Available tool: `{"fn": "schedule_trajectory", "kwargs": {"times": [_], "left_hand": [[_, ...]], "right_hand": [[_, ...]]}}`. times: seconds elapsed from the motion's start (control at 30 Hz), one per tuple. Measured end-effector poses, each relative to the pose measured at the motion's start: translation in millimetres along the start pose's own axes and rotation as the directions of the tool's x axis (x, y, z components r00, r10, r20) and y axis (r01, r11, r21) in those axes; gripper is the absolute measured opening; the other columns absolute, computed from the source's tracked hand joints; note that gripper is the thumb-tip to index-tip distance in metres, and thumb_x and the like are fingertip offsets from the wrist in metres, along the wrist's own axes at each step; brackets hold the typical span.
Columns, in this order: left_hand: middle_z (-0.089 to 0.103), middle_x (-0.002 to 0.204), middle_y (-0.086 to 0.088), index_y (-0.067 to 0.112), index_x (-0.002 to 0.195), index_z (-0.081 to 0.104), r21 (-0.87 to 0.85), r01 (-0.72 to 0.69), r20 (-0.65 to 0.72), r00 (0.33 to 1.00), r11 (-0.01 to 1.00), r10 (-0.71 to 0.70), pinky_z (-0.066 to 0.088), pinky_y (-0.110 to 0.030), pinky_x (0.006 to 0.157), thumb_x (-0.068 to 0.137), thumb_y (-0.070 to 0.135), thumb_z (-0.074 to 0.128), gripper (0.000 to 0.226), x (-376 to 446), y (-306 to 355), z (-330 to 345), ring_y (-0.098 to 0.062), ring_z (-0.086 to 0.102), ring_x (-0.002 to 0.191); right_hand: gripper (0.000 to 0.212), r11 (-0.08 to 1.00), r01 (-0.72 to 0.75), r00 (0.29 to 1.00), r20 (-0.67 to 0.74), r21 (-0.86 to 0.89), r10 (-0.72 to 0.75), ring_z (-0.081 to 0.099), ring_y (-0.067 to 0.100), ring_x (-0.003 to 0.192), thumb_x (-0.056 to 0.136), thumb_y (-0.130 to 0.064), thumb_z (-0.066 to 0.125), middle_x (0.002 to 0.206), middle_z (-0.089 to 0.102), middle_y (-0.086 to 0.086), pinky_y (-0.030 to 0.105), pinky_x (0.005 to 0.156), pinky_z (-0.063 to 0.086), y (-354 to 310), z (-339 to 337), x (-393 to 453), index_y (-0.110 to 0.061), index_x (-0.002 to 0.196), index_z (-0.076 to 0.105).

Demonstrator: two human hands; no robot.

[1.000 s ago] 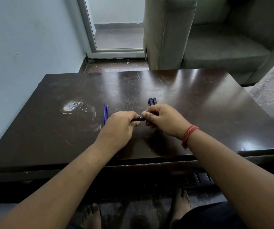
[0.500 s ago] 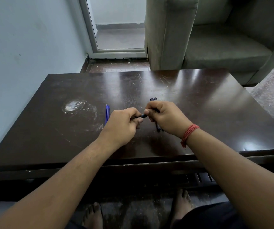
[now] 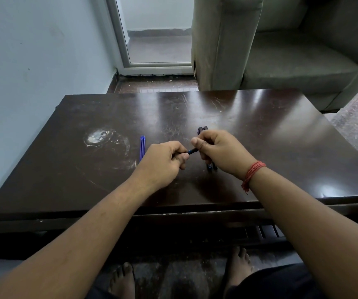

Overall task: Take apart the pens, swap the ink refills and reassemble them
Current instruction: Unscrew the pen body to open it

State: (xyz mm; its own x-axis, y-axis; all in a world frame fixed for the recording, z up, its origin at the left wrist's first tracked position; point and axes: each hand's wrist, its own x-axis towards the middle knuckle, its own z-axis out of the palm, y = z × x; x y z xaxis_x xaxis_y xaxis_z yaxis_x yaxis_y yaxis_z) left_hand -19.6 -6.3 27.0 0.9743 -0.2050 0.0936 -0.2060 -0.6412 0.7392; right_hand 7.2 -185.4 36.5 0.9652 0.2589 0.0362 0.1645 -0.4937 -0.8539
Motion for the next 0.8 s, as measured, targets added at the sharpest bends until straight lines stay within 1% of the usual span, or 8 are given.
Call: {"fn": "schedule_trajectory", "kwargs": {"times": [0.13,0.2,0.27,0.4,0.53,0.63,0.7,0.8], "left_hand": [[0.07,0.07,0.01,0.023,0.086,0.067,0.02,0.005,0.002,1.0,1.0,-0.005,0.04,-0.009,0.053,0.097,0.018,0.062,0.014,2,-2,1,0.003,0.055,0.053],[0.07,0.07,0.01,0.024,0.086,0.067,0.024,0.016,-0.001,1.0,1.0,-0.016,0.04,-0.01,0.052,0.097,0.018,0.061,0.014,3,-3,0,0.003,0.053,0.051],[0.07,0.07,0.011,0.024,0.087,0.067,0.022,0.023,-0.005,1.0,0.999,-0.023,0.041,-0.01,0.051,0.097,0.018,0.061,0.013,3,-3,0,0.002,0.053,0.051],[0.07,0.071,0.011,0.024,0.089,0.067,0.026,0.02,0.008,1.0,0.999,-0.02,0.041,-0.007,0.055,0.098,0.018,0.061,0.012,1,-1,1,0.005,0.056,0.057],[0.07,0.072,0.011,0.022,0.092,0.068,0.038,0.021,0.009,1.0,0.999,-0.021,0.04,-0.006,0.055,0.098,0.018,0.06,0.01,1,-1,1,0.008,0.056,0.057],[0.07,0.073,0.01,0.022,0.093,0.067,0.027,0.029,0.001,1.0,0.999,-0.029,0.039,-0.006,0.051,0.099,0.018,0.06,0.01,2,-2,0,0.007,0.054,0.053],[0.07,0.074,0.009,0.02,0.094,0.068,0.024,0.028,0.004,1.0,0.999,-0.028,0.038,-0.004,0.053,0.099,0.018,0.059,0.01,2,-2,0,0.011,0.055,0.056],[0.07,0.075,0.009,0.018,0.094,0.068,0.02,0.017,0.006,1.0,1.0,-0.017,0.038,-0.003,0.055,0.099,0.017,0.059,0.01,0,0,0,0.013,0.056,0.057]], "right_hand": [[0.003,0.995,0.052,0.996,0.07,0.082,-0.058,0.059,0.012,0.072,0.091,-0.005,0.065,0.079,0.063,0.0,0.028,0.071,0.053,5,-5,0,-0.004,0.094,0.064],[0.015,0.988,0.061,0.994,0.082,0.141,-0.073,0.059,0.011,0.082,0.087,0.002,0.066,0.091,0.063,0.0,0.027,0.078,0.052,6,-8,0,-0.005,0.1,0.063],[0.019,0.982,0.029,0.998,0.052,0.189,-0.039,0.061,0.013,0.081,0.088,-0.005,0.069,0.095,0.063,0.003,0.029,0.078,0.055,6,-8,0,-0.006,0.105,0.062],[0.022,0.99,-0.073,0.997,0.006,0.122,0.073,0.062,0.016,0.059,0.095,-0.027,0.062,0.072,0.066,0.006,0.033,0.06,0.053,5,-3,0,-0.006,0.092,0.062],[0.004,0.968,-0.073,0.995,0.086,0.24,0.054,0.062,0.019,0.068,0.093,-0.003,0.061,0.078,0.064,0.01,0.034,0.068,0.054,5,-5,-1,-0.001,0.096,0.062],[0.024,0.942,-0.053,0.996,0.08,0.33,0.028,0.063,0.021,0.086,0.084,0.011,0.061,0.1,0.065,0.018,0.038,0.082,0.056,5,-9,0,-0.003,0.102,0.062],[0.022,0.935,-0.075,0.997,0.06,0.347,0.058,0.065,0.019,0.086,0.089,0.001,0.065,0.104,0.064,0.015,0.039,0.081,0.058,5,-7,0,-0.005,0.11,0.06],[0.019,0.942,-0.13,0.992,0.039,0.31,0.124,0.066,0.021,0.068,0.094,-0.019,0.064,0.082,0.065,0.012,0.034,0.063,0.058,5,1,0,-0.002,0.101,0.06]]}}
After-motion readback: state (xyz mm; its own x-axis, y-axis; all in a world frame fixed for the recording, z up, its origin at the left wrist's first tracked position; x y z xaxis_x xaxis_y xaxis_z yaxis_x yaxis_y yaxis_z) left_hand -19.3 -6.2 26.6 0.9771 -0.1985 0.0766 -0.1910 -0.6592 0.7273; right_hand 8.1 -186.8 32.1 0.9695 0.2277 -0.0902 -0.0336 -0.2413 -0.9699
